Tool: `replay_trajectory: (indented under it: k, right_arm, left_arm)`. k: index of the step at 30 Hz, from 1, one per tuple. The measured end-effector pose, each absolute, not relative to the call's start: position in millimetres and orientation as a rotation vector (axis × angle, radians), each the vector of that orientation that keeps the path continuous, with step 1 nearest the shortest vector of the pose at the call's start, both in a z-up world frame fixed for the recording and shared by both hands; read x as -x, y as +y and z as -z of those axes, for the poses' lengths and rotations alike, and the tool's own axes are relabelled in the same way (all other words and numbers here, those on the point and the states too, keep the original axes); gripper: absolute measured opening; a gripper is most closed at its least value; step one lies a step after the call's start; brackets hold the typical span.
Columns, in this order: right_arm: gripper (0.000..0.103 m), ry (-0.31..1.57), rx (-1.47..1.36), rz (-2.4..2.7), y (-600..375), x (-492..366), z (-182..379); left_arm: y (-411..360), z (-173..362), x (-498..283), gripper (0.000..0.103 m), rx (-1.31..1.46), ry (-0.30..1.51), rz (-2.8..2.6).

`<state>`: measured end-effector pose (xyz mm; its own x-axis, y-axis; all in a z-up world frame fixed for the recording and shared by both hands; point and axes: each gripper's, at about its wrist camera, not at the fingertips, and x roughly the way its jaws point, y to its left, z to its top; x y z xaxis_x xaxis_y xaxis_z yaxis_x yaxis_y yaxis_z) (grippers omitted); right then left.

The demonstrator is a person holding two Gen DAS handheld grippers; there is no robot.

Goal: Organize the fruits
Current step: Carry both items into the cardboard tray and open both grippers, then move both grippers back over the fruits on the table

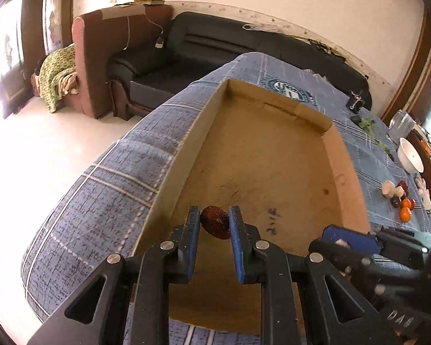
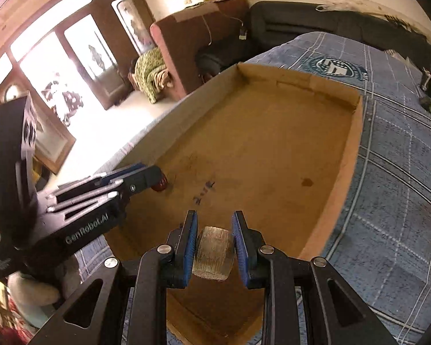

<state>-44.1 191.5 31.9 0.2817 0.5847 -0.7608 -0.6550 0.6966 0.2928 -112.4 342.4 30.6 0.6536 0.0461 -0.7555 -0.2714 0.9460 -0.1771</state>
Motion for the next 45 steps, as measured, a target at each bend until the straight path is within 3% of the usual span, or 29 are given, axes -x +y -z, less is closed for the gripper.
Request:
replay_trajectory:
  k: [4,6,12,17,20,34,45]
  right_arm:
    - [0.028,0.987,0.120,-0.825,201,49,-24]
    - [0.029,0.986,0.125,-0.822,204,52,-23]
    - [0.057,0.925,0.089,-0.831,186,59,-44]
    - [0.070,0.853,-0.012,-0.804,139,65,-72]
    - [0.071,0.829,-0.086,-0.752,97,59,-80]
    - [0.074,0.748,-0.312,-0.388,-115,59,-85]
    - [0.075,0.754,-0.433,-0.115,-237,63,-65]
  left_arm:
    - [345,-31,117,0.021,0.306,0.842,-0.186]
    - [345,-34,120,0.026,0.312,0.840,-0.189]
    - [346,-59,136,0.058,0.339,0.780,-0.224]
    - [345,-82,152,0.061,0.374,0.719,-0.232]
    - [335,-94,159,0.068,0.371,0.688,-0.217]
    - [289,-109,144,0.072,0.385,0.712,-0.085]
    - [162,-93,95,0.072,0.266,0.830,0.199]
